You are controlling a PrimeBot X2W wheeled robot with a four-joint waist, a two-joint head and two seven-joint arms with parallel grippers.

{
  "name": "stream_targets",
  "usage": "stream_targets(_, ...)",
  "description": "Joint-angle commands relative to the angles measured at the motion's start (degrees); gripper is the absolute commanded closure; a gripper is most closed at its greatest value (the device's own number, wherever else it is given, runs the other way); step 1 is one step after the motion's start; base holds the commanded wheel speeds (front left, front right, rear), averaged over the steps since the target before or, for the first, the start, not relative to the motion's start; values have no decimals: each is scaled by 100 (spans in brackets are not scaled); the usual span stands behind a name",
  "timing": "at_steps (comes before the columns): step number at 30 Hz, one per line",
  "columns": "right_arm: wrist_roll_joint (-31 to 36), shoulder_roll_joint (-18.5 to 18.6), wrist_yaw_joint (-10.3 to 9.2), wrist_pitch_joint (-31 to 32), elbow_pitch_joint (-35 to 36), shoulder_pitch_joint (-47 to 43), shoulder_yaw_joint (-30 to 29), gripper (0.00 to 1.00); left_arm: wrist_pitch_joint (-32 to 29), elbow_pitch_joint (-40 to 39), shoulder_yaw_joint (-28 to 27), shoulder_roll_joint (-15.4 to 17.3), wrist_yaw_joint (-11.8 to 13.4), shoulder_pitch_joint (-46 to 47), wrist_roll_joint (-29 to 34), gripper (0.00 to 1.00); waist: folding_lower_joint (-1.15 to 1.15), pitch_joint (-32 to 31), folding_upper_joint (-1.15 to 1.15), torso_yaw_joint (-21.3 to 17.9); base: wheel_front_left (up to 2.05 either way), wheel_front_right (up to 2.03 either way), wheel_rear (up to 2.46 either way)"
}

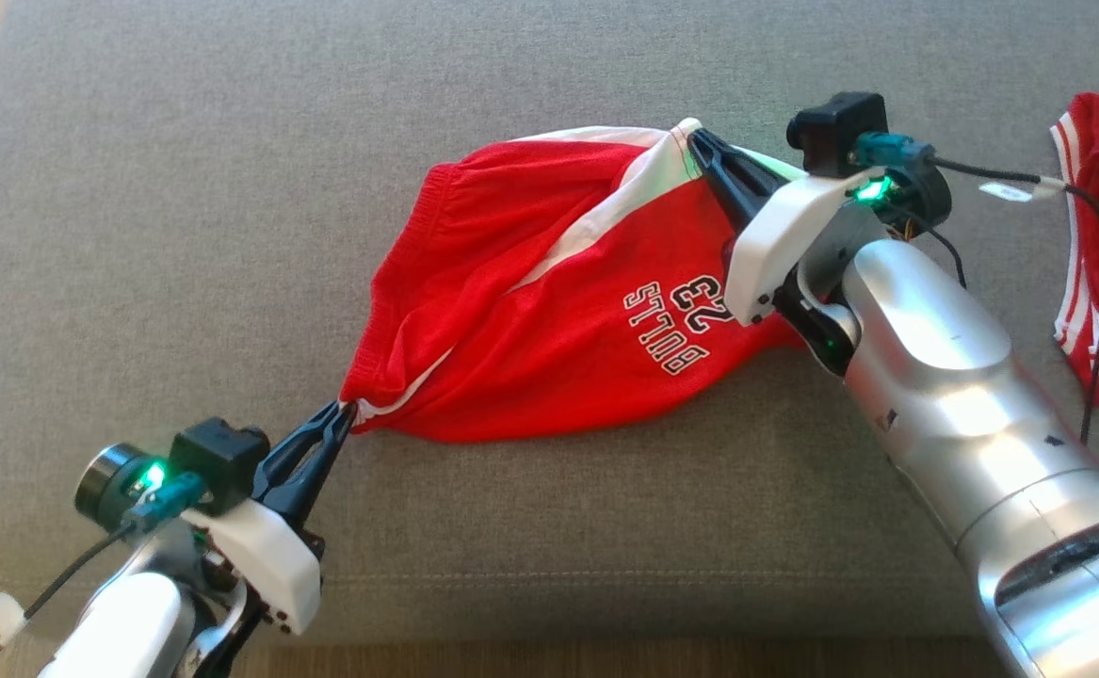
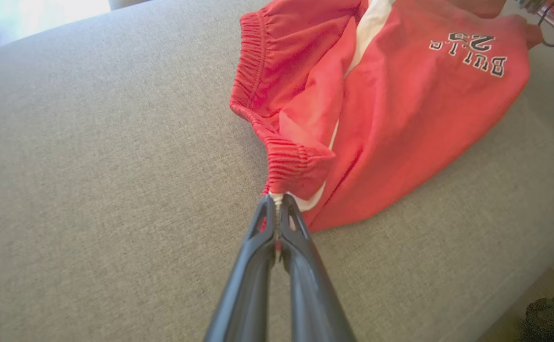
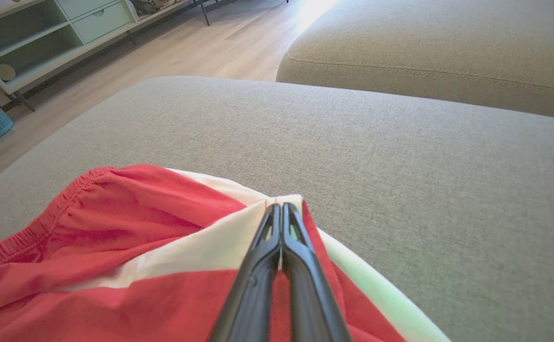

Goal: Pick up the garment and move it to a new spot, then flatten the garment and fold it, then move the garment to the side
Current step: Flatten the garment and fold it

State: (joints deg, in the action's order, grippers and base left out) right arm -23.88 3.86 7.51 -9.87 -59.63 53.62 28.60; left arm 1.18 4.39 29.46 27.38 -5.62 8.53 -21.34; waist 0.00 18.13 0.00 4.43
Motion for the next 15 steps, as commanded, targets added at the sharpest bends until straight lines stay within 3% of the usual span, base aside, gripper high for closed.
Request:
stream_targets(1,-95,-99,-2,-117,78,194,107,100,92,-88,-209,152,-10,261,17,100,0,-6,0,-13,0,0,0)
stream_targets(4,-166,-99,-2,-247,-3,289,107,100,259,-69,-345,74,-15,326,-190,100,0,-68,0,-55,0,0,0)
stream_targets(8,-244,-99,-2,-425,-67,492,-96,100,544,-134,-829,-69,-41,402,-912,100,0,-251,0,-238,0,0,0)
stream_targets(11,-388,-99,-2,-392,-56,531,-73,100,472,-170,-970,73,-63,415,-1110,100,0,-366,0,-402,0,0,0)
stream_targets(12,-456,-99,-2,-311,-59,534,-20,84,442,-194,-982,124,-68,412,-1126,100,0,-376,0,-437,0,0,0)
stream_targets(13,-526,-99,-2,-208,-59,536,47,9,419,-225,-990,157,-71,411,-1142,100,0,-374,0,-455,0,0,0)
stream_targets(14,-526,-99,-2,-208,-59,536,47,9,419,-225,-990,157,-71,411,-1142,100,0,-374,0,-455,0,0,0)
stream_targets(15,-615,-99,-2,-76,-56,526,123,0,390,-257,-980,184,-74,406,-1149,100,0,-364,0,-464,0,0,0)
